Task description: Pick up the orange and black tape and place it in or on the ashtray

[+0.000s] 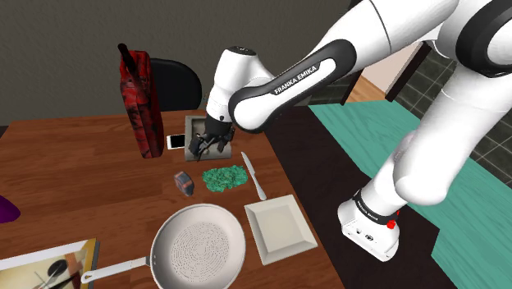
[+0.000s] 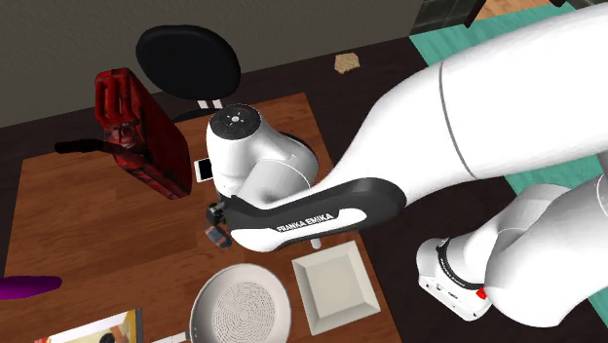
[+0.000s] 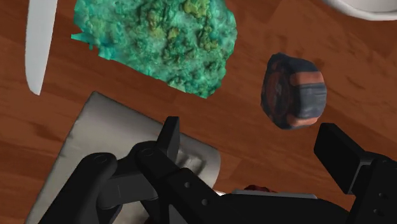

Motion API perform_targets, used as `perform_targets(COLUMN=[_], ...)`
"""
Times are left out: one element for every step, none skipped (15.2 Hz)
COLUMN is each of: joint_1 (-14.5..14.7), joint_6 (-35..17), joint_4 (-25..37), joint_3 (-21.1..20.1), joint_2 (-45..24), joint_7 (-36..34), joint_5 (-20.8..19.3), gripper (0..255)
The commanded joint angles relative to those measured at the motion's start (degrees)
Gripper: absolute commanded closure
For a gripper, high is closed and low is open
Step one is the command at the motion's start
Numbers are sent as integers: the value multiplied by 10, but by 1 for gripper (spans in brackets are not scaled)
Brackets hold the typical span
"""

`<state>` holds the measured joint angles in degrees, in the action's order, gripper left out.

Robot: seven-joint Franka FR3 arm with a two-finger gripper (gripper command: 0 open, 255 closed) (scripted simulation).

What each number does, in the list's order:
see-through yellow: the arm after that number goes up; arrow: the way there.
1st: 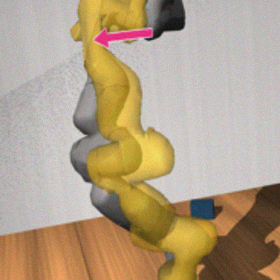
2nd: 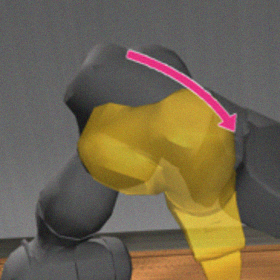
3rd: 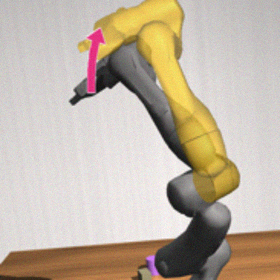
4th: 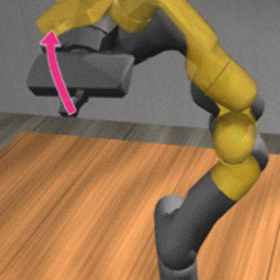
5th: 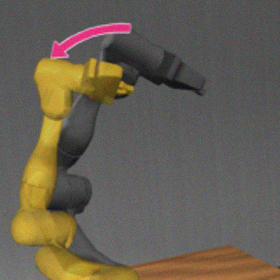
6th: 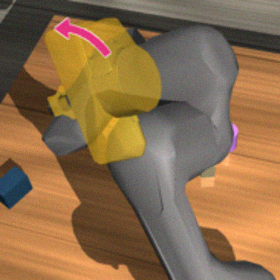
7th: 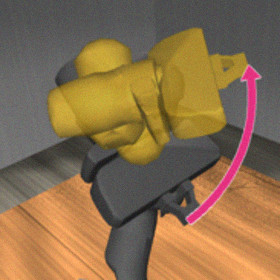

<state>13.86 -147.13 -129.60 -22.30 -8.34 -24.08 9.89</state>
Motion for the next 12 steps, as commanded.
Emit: perform_targets(joint_1=[13,20,27,36,42,45,48,51,54,56,59,62], joint_6=[-24,-32,-39,-45,-49,-55,-60,-66,-71,-76,-81,-86], joint_4=[23,38,54,71,84,85,87,89,91,94,96,98], joint_3=[-2,-1,1,3,5,7,9,11,13,15,17,20], joint_2=[-42,-63,-84,-105,-120,-127,-135,-142,-150,-157,-164,-172], joint_7=[-19,-28,-37,-45,-50,-52,-54,-56,-58,-60,-62,-64], joint_5=[-14,-23,-31,-38,-43,-46,-49,-52,-55,-58,-60,-63], gripper=[0,0,0,0,0,0,0,0,0,0,0,0])
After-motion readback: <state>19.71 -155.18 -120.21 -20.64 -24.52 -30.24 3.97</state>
